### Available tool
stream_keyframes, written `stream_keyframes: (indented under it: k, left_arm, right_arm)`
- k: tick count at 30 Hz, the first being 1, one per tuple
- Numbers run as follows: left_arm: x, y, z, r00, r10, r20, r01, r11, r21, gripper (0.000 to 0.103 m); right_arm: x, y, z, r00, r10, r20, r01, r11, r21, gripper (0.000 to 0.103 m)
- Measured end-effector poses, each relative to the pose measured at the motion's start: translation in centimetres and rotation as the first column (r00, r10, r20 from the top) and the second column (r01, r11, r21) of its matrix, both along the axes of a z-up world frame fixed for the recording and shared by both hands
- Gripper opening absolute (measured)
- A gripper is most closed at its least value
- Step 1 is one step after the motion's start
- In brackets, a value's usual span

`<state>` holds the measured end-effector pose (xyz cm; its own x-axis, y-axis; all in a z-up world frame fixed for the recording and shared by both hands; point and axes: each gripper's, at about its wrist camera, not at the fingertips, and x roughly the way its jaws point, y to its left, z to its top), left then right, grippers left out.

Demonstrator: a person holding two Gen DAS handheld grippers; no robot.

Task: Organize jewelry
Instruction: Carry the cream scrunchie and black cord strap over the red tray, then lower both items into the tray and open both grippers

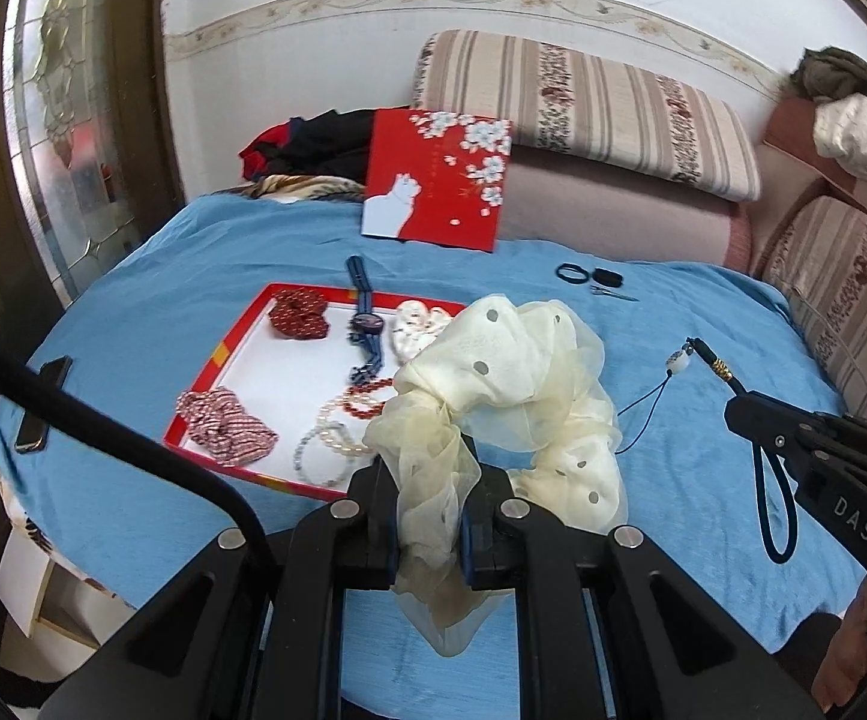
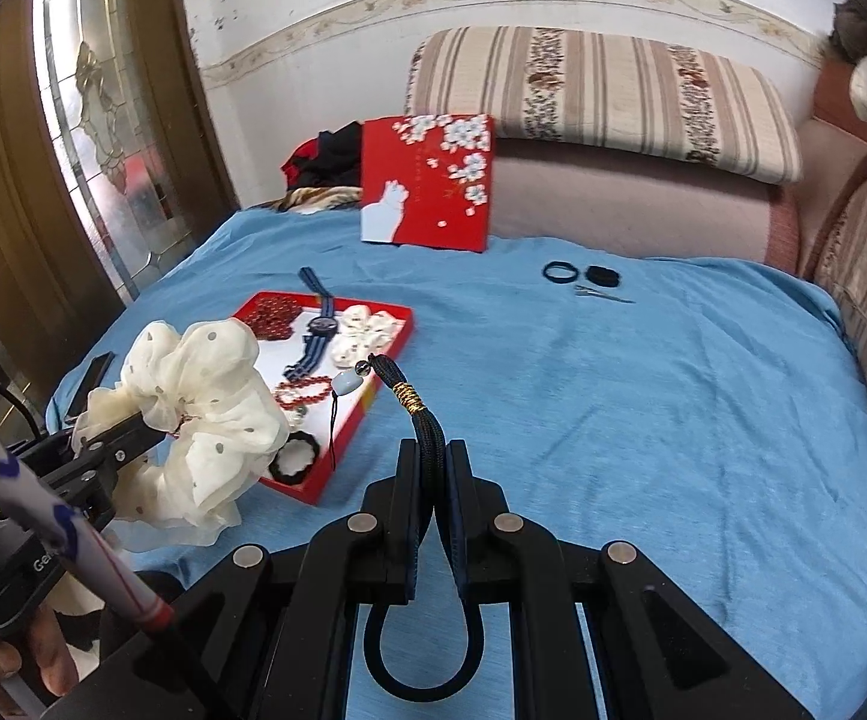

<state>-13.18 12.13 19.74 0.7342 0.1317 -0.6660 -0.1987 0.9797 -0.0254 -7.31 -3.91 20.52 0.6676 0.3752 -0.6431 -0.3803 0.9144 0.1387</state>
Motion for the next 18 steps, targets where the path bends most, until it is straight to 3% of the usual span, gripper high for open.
stream_keyframes:
  k: [8, 13, 18]
  left_arm:
    - [1.6, 5.0, -1.3, 0.998, 0.048, -0.038, -0.049, 0.999, -0.021, 0.013]
    - [3.7, 9.5, -2.1, 0.995, 0.061, -0.075, -0.067, 0.994, -0.085, 0.013]
    - [5.9, 13.2, -2.3, 0.993, 0.086, -0.082, -0.094, 0.991, -0.097, 0.013]
  right_arm:
    - [1.6, 5.2, -0.6, 0.997, 0.074, -0.013, -0.075, 0.997, -0.026, 0.009]
    - [3.3, 8.1, -1.5, 0.993, 0.113, -0.041, -0.114, 0.993, -0.01, 0.009]
    - [5.4, 10.7, -2.3, 0.988, 0.144, -0.061, -0.144, 0.99, 0.002, 0.009]
